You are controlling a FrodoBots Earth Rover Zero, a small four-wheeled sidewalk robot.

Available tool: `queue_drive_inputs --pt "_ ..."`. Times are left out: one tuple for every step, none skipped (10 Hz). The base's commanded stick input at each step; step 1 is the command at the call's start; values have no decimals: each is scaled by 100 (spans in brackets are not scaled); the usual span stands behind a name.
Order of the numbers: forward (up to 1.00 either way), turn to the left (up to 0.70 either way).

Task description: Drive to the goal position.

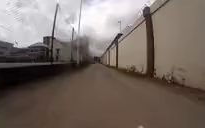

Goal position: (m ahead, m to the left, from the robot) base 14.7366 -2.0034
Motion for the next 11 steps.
queue_drive_inputs --pt "100 19" --pt "100 0" --pt "100 0" --pt "100 0" --pt "100 0" --pt "100 0" --pt "100 0" --pt "100 0" --pt "100 0" --pt "100 0" --pt "100 0"
